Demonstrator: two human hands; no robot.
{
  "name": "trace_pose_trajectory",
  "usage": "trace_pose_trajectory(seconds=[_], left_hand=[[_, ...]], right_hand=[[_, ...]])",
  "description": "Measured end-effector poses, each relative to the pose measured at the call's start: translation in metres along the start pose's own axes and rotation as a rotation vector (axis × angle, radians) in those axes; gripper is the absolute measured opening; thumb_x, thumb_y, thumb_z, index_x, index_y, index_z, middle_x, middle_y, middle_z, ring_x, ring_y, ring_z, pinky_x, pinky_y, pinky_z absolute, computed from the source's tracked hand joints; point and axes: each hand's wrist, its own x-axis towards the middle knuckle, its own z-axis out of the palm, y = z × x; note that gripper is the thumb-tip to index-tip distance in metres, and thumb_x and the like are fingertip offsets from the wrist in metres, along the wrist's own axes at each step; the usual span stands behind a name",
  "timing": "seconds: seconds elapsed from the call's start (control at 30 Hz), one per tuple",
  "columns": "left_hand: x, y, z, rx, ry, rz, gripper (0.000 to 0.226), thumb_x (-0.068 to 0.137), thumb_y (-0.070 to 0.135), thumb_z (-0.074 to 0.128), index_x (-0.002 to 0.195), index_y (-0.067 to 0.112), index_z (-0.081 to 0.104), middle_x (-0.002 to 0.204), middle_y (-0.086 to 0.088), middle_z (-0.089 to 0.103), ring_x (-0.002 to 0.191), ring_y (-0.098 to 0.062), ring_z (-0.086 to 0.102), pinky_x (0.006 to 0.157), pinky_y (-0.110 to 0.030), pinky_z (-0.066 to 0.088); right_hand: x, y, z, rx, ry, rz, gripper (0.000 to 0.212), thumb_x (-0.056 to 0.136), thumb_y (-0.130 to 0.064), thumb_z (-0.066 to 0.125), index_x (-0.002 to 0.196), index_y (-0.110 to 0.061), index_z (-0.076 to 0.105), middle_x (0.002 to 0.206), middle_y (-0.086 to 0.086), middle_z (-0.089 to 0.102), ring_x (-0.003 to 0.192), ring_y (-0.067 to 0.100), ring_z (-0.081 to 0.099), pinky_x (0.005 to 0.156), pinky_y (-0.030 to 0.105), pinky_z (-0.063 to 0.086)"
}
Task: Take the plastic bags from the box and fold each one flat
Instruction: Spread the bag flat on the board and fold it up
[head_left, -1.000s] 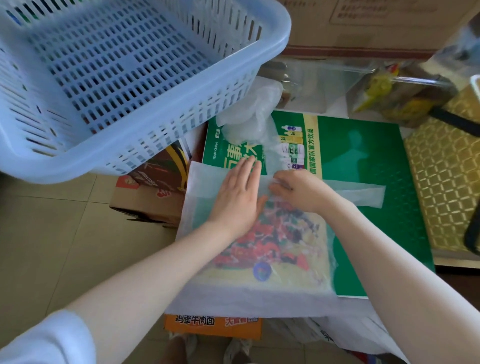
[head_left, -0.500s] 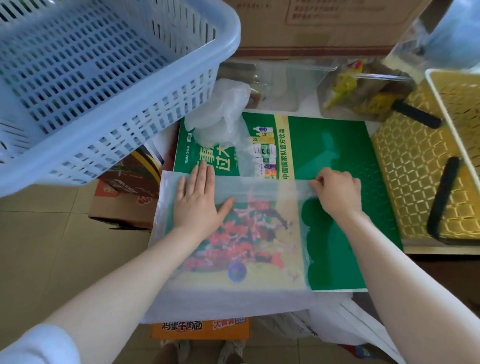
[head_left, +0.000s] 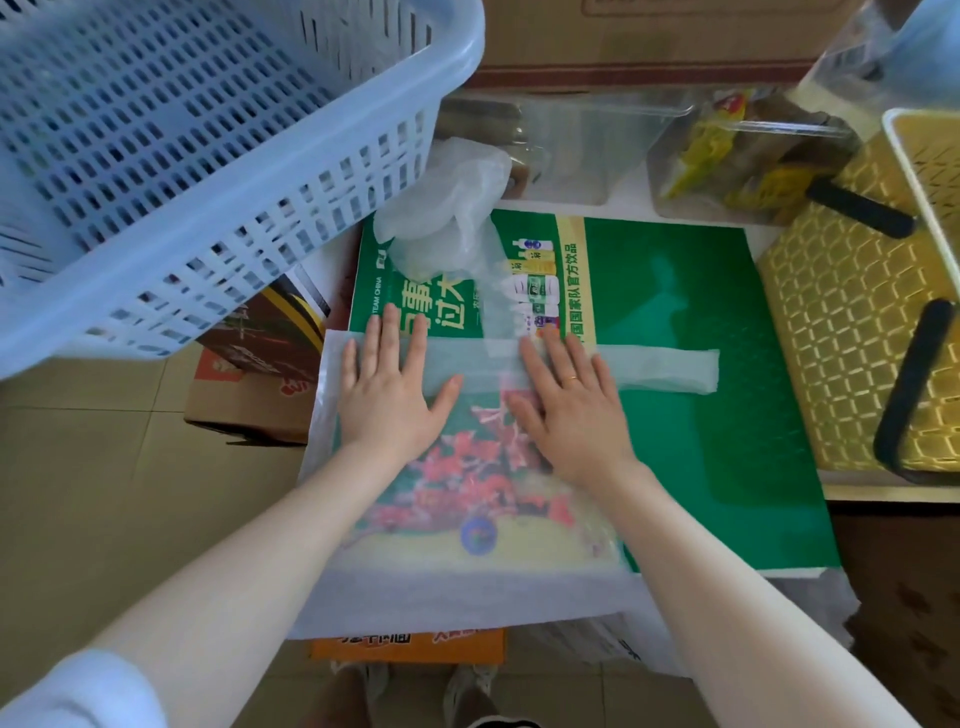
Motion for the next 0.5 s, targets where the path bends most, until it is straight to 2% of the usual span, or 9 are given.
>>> trace_pose_trajectory(seconds=[0.2,0.33,0.43,0.5], left_hand=[[0.0,0.0,-0.002,0.034,-0.036,-0.009,0.087,0.08,0.075,0.017,0.145,0.025,-0.013,0.154,-0.012,-0.018,0.141,-0.028,-0.015,0.114,-0.046,-0.007],[0.0,0.001,-0.006,-0.006,-0.059,-0.01,0.09,0.081,0.073,0.023,0.146,0.021,-0.011,0.154,-0.012,-0.017,0.141,-0.028,-0.015,0.113,-0.045,-0.007],[-0.003,0.0,-0.02,-0.249,-0.044,0.03,0.078,0.091,0.055,0.034,0.147,0.014,-0.001,0.155,-0.009,-0.014,0.142,-0.024,-0.011,0.115,-0.041,-0.004],[-0.014,-0.002,-0.029,-0.374,-0.009,0.052,0.067,0.095,0.042,0.036,0.147,0.014,0.005,0.156,-0.006,-0.01,0.142,-0.022,-0.007,0.115,-0.038,0.0]], right_hand=[[-0.03,0.063,-0.009,-0.05,-0.052,0.32,0.085,0.081,-0.069,0.008,0.149,-0.021,-0.006,0.157,0.01,-0.009,0.145,0.024,-0.009,0.116,0.04,-0.005],[-0.035,0.076,-0.014,-0.046,-0.07,0.422,0.085,0.089,-0.066,0.018,0.149,-0.011,-0.004,0.158,0.01,-0.007,0.145,0.022,-0.009,0.117,0.043,-0.004],[-0.034,0.056,-0.027,0.042,0.039,0.383,0.074,0.095,-0.052,0.024,0.149,-0.006,0.004,0.158,0.011,-0.002,0.146,0.023,-0.003,0.117,0.044,-0.002],[-0.039,0.031,-0.033,0.121,0.109,0.203,0.066,0.098,-0.043,0.031,0.148,-0.007,0.009,0.158,0.011,-0.001,0.146,0.024,0.0,0.116,0.04,-0.001]])
